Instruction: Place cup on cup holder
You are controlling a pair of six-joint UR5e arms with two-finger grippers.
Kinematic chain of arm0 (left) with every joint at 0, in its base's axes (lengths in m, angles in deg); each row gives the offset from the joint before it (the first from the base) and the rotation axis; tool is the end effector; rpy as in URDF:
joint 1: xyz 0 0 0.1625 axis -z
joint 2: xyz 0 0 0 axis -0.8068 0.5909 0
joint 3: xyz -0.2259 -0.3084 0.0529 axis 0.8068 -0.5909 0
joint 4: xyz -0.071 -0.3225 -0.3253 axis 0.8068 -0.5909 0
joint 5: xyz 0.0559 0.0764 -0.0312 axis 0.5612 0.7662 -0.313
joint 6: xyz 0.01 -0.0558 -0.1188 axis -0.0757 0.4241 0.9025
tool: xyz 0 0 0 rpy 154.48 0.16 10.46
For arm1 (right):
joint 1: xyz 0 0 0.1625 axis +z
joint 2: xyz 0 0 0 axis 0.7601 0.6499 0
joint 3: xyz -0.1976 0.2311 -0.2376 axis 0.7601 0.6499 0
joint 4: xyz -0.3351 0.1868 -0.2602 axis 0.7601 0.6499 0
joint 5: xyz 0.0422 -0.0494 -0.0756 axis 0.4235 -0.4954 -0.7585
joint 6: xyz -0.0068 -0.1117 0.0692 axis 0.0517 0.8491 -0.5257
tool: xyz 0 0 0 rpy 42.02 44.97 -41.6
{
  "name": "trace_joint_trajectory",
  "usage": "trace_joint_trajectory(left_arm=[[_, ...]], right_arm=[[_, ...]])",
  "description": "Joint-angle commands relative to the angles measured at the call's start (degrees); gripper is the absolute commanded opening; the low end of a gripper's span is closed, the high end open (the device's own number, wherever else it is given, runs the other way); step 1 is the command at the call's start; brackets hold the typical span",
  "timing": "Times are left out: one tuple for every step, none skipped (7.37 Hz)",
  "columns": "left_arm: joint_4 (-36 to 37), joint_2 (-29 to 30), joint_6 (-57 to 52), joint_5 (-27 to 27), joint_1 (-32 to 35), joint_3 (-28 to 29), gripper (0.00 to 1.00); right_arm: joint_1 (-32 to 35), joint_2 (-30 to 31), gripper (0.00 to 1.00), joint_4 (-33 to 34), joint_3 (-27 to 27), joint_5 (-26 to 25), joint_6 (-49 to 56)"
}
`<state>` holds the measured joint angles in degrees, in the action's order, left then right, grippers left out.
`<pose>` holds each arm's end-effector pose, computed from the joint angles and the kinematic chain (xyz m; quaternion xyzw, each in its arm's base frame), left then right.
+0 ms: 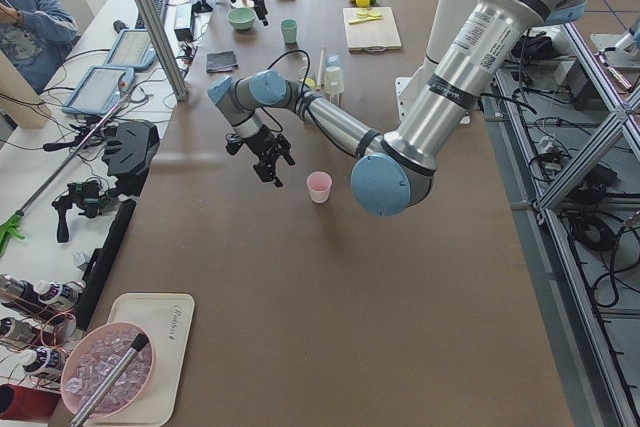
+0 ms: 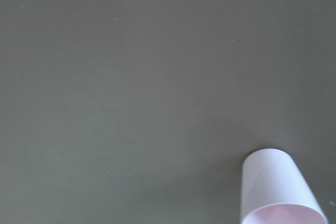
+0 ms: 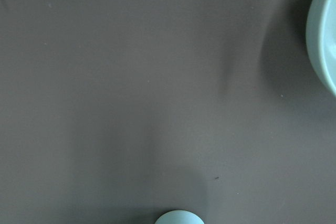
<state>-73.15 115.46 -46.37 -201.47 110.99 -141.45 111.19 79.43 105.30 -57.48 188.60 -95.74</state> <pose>0.3239 -0.5937 0.3838 -0.1804 0.3006 0.2515 0.9021 -0.3553 -0.7460 0.3981 -0.1073 -0.3668 -0.1370 0.9139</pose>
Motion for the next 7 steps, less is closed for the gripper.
trace_joint_trajectory(left_arm=[[2.35,2.86,-13.4,0.08,-5.51,2.15,0.98],[7.5,4.26,-17.14,1.73,-5.88,5.56,0.98],[8.42,6.89,-17.35,6.54,-6.23,8.2,0.98],[8.6,7.17,-17.27,7.02,-7.1,8.67,0.98],[7.91,7.26,-17.36,6.76,-8.07,9.71,0.98],[7.73,8.48,-17.44,7.37,-9.99,11.64,0.98],[7.81,9.37,-17.36,9.99,-11.49,12.96,0.98]], right_arm=[[-1.42,-5.63,1.0,-0.05,10.58,-0.19,5.15],[-2.04,-5.74,1.0,0.04,11.67,-0.28,6.04],[-2.22,-7.49,1.0,0.13,15.07,-0.8,8.13],[-2.31,-9.59,1.0,0.21,19.46,-2.02,10.94],[-2.83,-11.35,1.0,0.39,22.55,-2.73,12.18],[-3.45,-11.72,1.0,0.65,23.71,-3.26,12.63],[-3.45,-13.29,1.0,0.74,27.46,-3.27,14.9]])
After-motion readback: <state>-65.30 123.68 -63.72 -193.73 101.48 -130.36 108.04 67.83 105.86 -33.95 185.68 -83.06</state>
